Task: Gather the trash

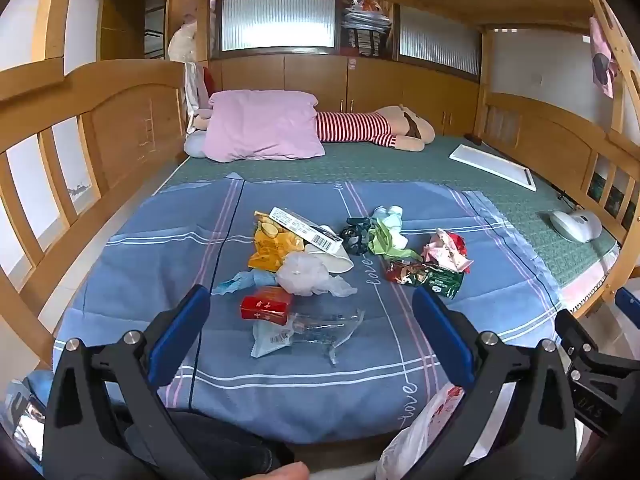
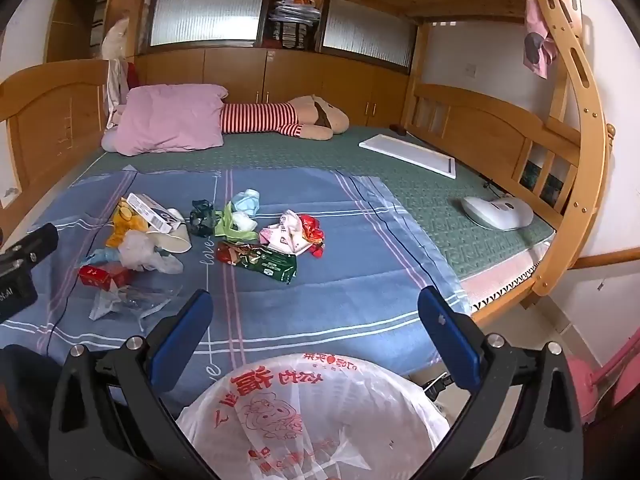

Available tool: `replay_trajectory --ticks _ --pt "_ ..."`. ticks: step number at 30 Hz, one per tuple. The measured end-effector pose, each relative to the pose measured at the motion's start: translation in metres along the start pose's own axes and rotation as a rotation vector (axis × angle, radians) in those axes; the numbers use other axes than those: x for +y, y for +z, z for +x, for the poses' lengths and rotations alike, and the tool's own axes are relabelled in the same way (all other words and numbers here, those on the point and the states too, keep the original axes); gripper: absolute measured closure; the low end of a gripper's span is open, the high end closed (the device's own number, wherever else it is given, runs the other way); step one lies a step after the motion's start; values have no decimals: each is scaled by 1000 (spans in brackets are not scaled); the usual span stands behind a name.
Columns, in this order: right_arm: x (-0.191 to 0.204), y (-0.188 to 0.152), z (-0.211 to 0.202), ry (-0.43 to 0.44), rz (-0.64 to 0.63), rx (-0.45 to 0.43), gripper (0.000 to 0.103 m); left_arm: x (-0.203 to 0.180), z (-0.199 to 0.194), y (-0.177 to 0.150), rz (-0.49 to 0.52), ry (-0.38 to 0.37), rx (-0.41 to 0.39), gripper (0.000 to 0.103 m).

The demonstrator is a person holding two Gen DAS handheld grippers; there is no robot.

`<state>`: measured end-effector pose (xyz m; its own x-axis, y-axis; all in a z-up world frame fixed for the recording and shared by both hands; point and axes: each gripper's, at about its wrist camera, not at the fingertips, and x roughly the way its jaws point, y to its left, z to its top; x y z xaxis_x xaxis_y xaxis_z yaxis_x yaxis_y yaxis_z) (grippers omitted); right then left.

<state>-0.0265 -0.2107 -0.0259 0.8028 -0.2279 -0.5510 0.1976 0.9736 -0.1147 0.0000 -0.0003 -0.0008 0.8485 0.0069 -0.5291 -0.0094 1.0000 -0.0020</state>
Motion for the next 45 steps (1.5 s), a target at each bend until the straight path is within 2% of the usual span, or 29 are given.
replay_trajectory --ticks 5,9,11,45 --pt "-2 1 0 -12 13 15 3 10 -1 0 -9 -10 -1 2" --pt "0 6 -2 -27 18 26 3 2 -1 -2 10 9 2 2" --pt "-1 9 -15 -4 14 -6 3 4 -1 -3 10 9 1 2" --pt "-1 8 -8 -3 19 -5 3 6 1 -6 11 15 13 2"
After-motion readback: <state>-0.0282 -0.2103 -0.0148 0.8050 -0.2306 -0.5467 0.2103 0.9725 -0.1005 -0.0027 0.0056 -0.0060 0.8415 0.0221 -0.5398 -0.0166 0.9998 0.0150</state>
